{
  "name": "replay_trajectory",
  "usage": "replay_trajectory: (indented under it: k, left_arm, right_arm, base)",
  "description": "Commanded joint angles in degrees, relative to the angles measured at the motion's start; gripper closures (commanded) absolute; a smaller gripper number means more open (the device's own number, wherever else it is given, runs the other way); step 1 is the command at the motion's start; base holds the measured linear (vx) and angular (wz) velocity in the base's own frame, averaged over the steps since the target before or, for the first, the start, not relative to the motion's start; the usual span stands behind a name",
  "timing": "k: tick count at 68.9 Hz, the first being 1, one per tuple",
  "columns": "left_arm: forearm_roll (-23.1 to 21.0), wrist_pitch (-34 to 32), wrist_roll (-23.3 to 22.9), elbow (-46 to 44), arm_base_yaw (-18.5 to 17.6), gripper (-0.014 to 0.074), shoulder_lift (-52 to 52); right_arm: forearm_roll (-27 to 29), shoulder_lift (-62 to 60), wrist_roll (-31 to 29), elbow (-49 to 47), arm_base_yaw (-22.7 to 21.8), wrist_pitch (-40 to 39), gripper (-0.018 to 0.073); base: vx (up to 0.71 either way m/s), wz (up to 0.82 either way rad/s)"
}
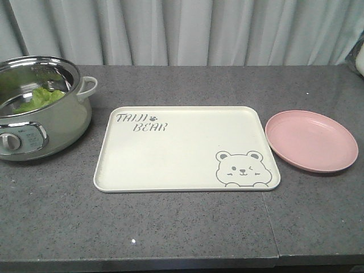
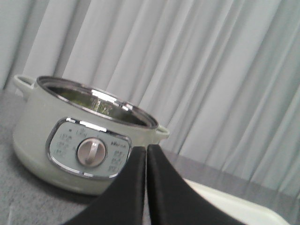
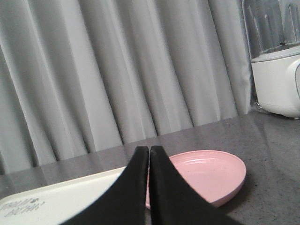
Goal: Transfer vegetables to tray and serve
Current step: 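Raise the left gripper over the pot and open it above the lettuce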
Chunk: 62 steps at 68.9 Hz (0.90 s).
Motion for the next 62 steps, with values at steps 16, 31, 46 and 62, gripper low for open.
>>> replay_trajectory:
  k: [16, 31, 46, 62]
  left_arm:
    - [-0.4, -17.6, -2.8, -2.8, -0.1, 0.0592, -0.8]
    - [-0.5, -8.4, -3.5, -12.5, -0.1, 0.0520, -0.8]
    - [-0.5, -1.3, -7.2, -17.1, -0.1, 0.0300, -0.8]
    - [-0.5, -1.4, -9.5, -17.1, -0.1, 0.0142, -0.8]
  right_arm:
    - [-1.9, 3.9, 3.0, -15.4, 0.6, 5.6, 0.0536]
    - [-1.5, 11.0, 3.8, -23.8, 0.6, 7.5, 0.0261]
    - [-1.5, 12.1, 4.6, -23.8, 0.6, 5.8, -0.0123]
    - [-1.6, 12.1, 4.6, -23.8, 0.6, 5.9, -0.0116]
  base:
    - [0.00, 0.00]
    - [0.00, 0.00]
    - [0.00, 0.00]
    - [0.00, 0.00]
